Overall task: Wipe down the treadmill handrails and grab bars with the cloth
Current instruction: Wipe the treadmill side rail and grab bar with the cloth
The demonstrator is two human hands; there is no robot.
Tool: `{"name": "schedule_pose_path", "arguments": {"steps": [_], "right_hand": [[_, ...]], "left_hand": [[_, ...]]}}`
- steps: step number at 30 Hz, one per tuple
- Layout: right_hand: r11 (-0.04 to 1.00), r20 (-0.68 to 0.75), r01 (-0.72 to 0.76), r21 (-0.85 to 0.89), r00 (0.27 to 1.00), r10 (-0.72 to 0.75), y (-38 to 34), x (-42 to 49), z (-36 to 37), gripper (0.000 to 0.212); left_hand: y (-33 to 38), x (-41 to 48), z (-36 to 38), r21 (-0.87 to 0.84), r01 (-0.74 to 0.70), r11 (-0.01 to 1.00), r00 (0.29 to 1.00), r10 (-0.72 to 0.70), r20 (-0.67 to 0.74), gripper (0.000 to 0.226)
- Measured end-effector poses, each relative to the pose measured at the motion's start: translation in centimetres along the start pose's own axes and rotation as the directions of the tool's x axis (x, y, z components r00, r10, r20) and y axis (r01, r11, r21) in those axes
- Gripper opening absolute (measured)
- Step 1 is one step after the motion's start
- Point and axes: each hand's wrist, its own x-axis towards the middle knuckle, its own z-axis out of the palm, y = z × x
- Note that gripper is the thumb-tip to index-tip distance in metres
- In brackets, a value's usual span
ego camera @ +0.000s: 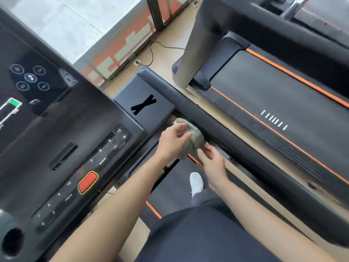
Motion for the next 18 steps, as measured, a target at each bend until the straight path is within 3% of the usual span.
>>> {"name": "schedule_pose_path", "arguments": {"steps": [2, 5, 7, 10, 13, 18], "right_hand": [[0.937, 0.015, -0.156, 0.313, 0.987, 0.160, -0.3, 0.4, 1.4, 0.028], [0.835, 0.048, -0.245, 0.493, 0.966, 0.255, -0.5, 1.1, 2.8, 0.027], [0.805, 0.057, -0.264, 0.531, 0.959, 0.277, -0.7, 1.4, 3.6, 0.028], [0.804, 0.028, -0.267, 0.532, 0.954, 0.299, -0.9, 1.8, 4.5, 0.028], [0.824, 0.016, -0.257, 0.505, 0.957, 0.289, -0.8, 2.0, 4.9, 0.030], [0.846, 0.030, -0.247, 0.472, 0.964, 0.265, -0.1, 1.8, 4.7, 0.025]], "left_hand": [[-0.2, 0.5, 0.4, -0.073, 0.053, 0.996, 0.995, -0.046, 0.086, 0.043], [-0.2, 1.4, 0.9, -0.050, 0.073, 0.996, 0.993, -0.068, 0.093, 0.039], [0.0, 2.1, 0.9, 0.029, 0.046, 0.999, 0.992, -0.049, 0.114, 0.028], [0.0, 3.0, 0.5, 0.101, 0.017, 0.995, 0.985, -0.034, 0.168, 0.043], [-0.3, 3.1, -0.2, 0.107, -0.002, 0.994, 0.973, -0.023, 0.228, 0.037], [-1.3, 2.1, -0.7, 0.163, -0.042, 0.986, 0.978, 0.008, 0.208, 0.028]]}}
